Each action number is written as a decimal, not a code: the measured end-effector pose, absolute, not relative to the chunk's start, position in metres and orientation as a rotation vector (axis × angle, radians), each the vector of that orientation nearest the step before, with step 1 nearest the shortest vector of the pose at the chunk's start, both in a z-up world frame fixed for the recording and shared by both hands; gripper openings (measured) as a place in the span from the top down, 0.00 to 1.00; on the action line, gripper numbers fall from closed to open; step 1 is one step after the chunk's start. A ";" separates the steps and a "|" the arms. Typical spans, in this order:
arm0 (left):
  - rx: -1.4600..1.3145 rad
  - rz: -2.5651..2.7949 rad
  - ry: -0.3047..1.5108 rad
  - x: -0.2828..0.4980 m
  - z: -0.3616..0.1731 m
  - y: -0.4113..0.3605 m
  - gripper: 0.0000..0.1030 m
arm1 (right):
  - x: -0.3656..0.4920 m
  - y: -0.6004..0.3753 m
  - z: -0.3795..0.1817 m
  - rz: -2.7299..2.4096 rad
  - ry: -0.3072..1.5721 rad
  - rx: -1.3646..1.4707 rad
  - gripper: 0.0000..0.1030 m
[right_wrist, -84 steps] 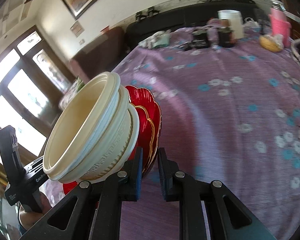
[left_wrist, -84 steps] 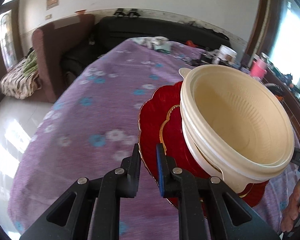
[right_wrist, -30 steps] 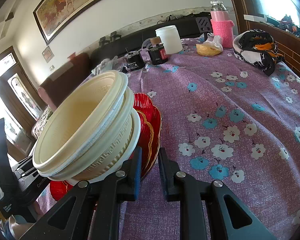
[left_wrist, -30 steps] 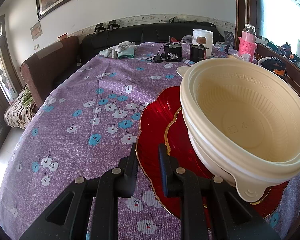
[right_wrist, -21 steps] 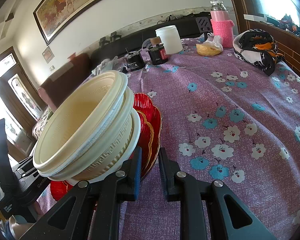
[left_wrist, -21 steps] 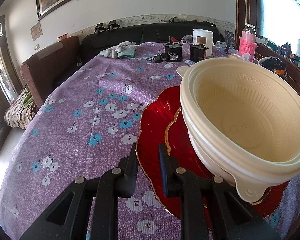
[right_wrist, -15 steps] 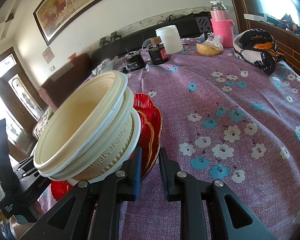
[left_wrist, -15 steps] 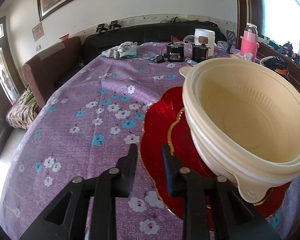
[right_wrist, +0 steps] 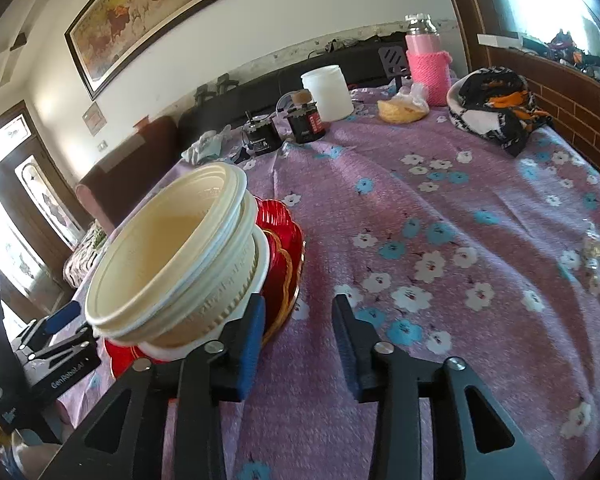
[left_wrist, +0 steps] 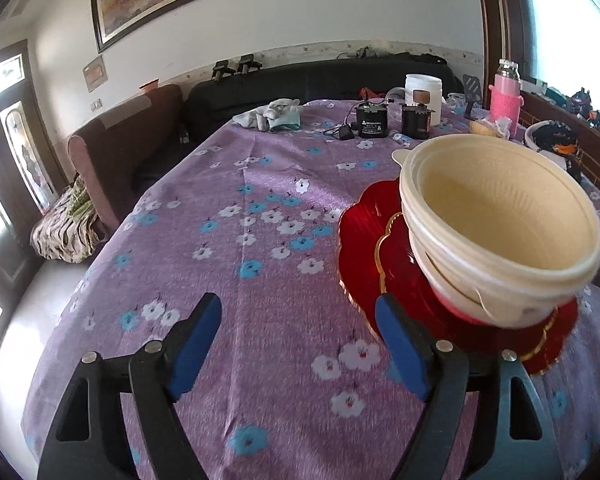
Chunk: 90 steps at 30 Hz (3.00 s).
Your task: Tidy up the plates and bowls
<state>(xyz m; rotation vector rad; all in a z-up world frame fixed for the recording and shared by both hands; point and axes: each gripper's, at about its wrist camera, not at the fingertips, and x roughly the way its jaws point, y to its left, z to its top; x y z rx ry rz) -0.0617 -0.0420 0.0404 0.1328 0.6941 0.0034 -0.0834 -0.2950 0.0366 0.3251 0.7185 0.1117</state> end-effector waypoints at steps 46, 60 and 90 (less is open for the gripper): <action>0.087 -0.025 0.689 -0.081 0.033 -0.036 0.00 | -0.133 -0.295 0.040 0.111 0.616 0.272 0.17; 0.164 0.005 0.666 -0.089 0.041 -0.037 0.00 | -0.132 -0.297 0.040 0.070 0.624 0.272 0.16; 0.224 0.082 0.690 -0.087 0.038 -0.034 0.00 | -0.138 -0.296 0.043 0.077 0.607 0.275 0.15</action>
